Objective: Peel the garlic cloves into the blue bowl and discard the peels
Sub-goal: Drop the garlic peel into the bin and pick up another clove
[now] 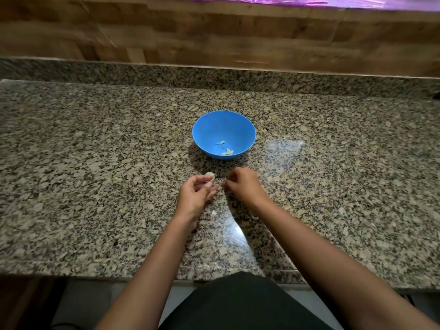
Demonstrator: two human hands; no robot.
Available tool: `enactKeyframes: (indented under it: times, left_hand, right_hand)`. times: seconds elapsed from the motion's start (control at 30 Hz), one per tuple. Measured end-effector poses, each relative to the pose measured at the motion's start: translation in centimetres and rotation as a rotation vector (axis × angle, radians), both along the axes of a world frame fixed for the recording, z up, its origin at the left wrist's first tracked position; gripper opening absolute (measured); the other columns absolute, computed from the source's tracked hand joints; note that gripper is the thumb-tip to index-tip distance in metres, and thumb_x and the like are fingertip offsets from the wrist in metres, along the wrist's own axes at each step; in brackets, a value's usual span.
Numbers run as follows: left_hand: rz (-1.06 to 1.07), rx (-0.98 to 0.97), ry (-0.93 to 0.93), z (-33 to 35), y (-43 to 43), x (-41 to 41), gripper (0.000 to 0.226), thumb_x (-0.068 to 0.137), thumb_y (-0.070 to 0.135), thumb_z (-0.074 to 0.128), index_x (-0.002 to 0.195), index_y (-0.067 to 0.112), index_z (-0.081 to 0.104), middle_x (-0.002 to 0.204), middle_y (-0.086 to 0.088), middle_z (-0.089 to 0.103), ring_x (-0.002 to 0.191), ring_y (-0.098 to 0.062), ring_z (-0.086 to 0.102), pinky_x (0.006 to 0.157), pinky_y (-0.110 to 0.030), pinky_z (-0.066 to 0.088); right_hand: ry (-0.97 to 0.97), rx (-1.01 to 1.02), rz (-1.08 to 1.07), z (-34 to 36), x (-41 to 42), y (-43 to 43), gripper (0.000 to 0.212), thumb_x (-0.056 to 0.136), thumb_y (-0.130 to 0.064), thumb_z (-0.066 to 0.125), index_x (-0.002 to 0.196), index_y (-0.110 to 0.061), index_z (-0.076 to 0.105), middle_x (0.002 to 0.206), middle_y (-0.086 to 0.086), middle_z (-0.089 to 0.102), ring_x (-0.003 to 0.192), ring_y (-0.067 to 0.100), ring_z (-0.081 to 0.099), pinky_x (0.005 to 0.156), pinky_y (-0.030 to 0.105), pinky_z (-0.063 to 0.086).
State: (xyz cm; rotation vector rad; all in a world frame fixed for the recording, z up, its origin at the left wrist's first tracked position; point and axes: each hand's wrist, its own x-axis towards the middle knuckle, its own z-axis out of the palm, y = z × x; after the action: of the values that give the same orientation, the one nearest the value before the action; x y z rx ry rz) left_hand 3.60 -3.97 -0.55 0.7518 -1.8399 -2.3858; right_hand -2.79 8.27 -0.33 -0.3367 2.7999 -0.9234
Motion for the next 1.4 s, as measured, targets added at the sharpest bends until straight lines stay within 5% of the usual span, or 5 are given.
enactKeyframes:
  times: [0.37,0.6,0.9,1.07,1.4]
  left_hand:
    - [0.060,0.365,-0.114,0.7,0.2,-0.8,0.024,0.100,0.007,0.039,0.112,-0.008,0.052,0.107,-0.022,0.058,0.100,-0.027,0.061,0.093,-0.033,0.048]
    - [0.029,0.703,-0.143,0.6,1.1,-1.9,0.027,0.101,0.010,0.032,0.103,-0.007,0.053,0.093,-0.021,0.061,0.078,-0.018,0.057,0.067,-0.021,0.055]
    - [0.007,0.650,-0.166,1.4,1.1,-1.5,0.020,0.095,-0.008,0.033,0.099,-0.010,0.053,0.101,-0.026,0.057,0.094,-0.032,0.060,0.098,-0.040,0.044]
    - [-0.011,0.576,-0.116,1.2,1.3,-1.4,0.020,0.092,-0.015,0.038,0.098,-0.008,0.057,0.104,-0.025,0.059,0.097,-0.029,0.063,0.091,-0.031,0.050]
    - [-0.056,0.511,-0.124,1.0,1.4,-0.9,0.008,0.087,-0.008,0.054,0.091,-0.003,0.060,0.079,-0.015,0.067,0.064,-0.016,0.070,0.064,-0.022,0.058]
  right_hand:
    - [0.003,-0.217,-0.138,0.6,1.5,0.2,0.008,0.082,-0.016,0.064,0.083,-0.010,0.060,0.085,0.006,0.061,0.077,0.018,0.056,0.066,0.029,0.045]
    - [-0.113,-0.358,0.037,2.8,3.1,0.1,0.016,0.085,-0.004,0.063,0.096,-0.011,0.072,0.094,0.000,0.072,0.085,0.009,0.067,0.084,0.027,0.054]
    - [-0.012,-0.303,-0.124,3.2,2.5,2.8,0.028,0.092,0.001,0.050,0.115,-0.008,0.063,0.109,0.007,0.067,0.071,-0.003,0.054,0.065,0.012,0.048]
    - [0.096,-0.137,-0.109,3.0,2.2,3.4,0.021,0.079,-0.027,0.072,0.081,-0.008,0.066,0.074,0.002,0.065,0.064,0.010,0.059,0.064,0.028,0.055]
    - [-0.107,-0.300,-0.056,2.4,3.0,2.4,0.003,0.084,-0.015,0.067,0.087,-0.013,0.068,0.084,0.001,0.065,0.070,0.007,0.057,0.064,0.021,0.047]
